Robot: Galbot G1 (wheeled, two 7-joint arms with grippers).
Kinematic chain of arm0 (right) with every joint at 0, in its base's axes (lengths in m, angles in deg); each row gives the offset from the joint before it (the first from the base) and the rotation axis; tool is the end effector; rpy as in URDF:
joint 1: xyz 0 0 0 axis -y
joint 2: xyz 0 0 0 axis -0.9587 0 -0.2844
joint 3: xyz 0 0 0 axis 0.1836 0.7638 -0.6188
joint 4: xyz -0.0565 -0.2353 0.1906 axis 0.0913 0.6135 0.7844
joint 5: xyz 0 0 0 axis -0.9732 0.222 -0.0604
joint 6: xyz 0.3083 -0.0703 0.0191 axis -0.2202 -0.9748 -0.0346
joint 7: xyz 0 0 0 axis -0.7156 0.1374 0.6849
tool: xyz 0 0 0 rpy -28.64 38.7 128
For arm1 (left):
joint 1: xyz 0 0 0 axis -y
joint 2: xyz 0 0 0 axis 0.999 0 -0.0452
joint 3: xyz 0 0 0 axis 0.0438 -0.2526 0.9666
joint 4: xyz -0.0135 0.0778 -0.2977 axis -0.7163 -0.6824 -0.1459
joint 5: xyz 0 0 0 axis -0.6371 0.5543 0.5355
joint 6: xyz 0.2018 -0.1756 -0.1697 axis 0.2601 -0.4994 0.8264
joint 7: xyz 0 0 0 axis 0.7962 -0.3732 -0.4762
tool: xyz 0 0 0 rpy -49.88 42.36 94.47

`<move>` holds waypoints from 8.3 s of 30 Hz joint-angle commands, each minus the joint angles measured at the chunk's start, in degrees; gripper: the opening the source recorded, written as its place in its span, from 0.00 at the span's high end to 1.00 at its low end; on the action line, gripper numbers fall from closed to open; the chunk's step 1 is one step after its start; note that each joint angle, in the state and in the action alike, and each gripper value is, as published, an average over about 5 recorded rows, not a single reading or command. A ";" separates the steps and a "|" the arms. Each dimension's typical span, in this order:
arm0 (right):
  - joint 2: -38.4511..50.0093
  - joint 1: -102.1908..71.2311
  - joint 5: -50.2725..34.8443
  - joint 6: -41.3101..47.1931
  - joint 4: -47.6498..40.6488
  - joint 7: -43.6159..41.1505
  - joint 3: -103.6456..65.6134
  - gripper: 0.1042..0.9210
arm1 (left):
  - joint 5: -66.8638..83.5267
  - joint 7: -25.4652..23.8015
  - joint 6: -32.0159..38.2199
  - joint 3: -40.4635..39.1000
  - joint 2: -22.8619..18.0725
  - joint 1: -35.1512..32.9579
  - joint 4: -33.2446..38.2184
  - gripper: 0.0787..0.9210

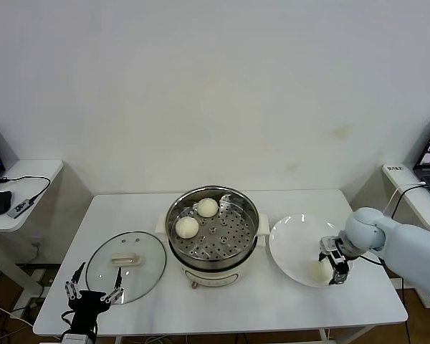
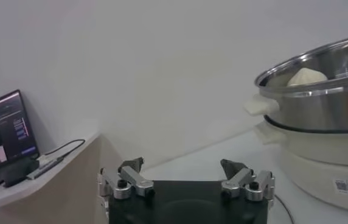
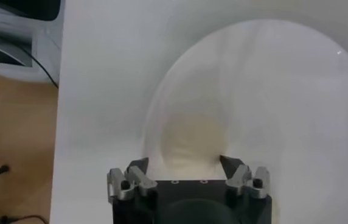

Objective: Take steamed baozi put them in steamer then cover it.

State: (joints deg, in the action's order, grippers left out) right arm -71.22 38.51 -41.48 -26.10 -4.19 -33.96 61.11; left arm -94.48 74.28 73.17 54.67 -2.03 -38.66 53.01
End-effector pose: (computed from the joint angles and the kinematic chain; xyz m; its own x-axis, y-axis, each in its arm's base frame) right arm 0.3949 -0.1319 -0.2041 -0.0944 -0.0296 0.9951 -0.9865 -0.1315 -0.0975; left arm 0.1158 0.0732 -0.2674 -0.9841 -0.1046 0.1433 -0.0414 0.9209 0.3875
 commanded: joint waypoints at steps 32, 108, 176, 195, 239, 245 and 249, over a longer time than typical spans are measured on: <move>-1.68 32.75 -12.75 0.44 0.38 -2.47 8.02 0.43 | 0.00 0.00 -0.12 -0.12 0.64 0.41 1.66 0.12; -26.54 35.68 -8.55 -21.08 3.98 5.42 20.58 0.12 | 0.66 0.33 0.08 2.50 -0.64 -0.13 2.16 0.12; -10.43 -7.28 11.86 -7.52 -22.32 1.02 -18.46 0.13 | 0.57 -0.12 -0.29 1.55 0.82 0.48 0.34 0.12; -8.10 -2.54 8.30 -5.68 -18.47 -2.40 -15.48 0.41 | 0.50 -0.12 -0.35 1.52 0.80 0.42 1.01 0.12; -27.44 34.27 -36.48 21.45 0.38 15.32 21.68 0.39 | 0.93 -0.01 -0.29 1.77 0.41 1.27 0.68 0.12; -27.72 30.34 -32.87 21.66 -1.26 15.42 21.86 0.39 | 0.94 0.02 -0.25 1.67 0.25 1.58 0.16 0.12; -28.14 28.90 -31.77 21.54 -2.28 15.60 21.54 0.39 | 0.91 0.01 -0.25 1.49 0.29 1.87 -0.15 0.12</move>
State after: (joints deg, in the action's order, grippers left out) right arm -97.13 71.34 -74.31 -6.47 -5.30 -20.24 81.73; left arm -93.56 74.28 72.90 56.22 -1.78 -36.87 53.00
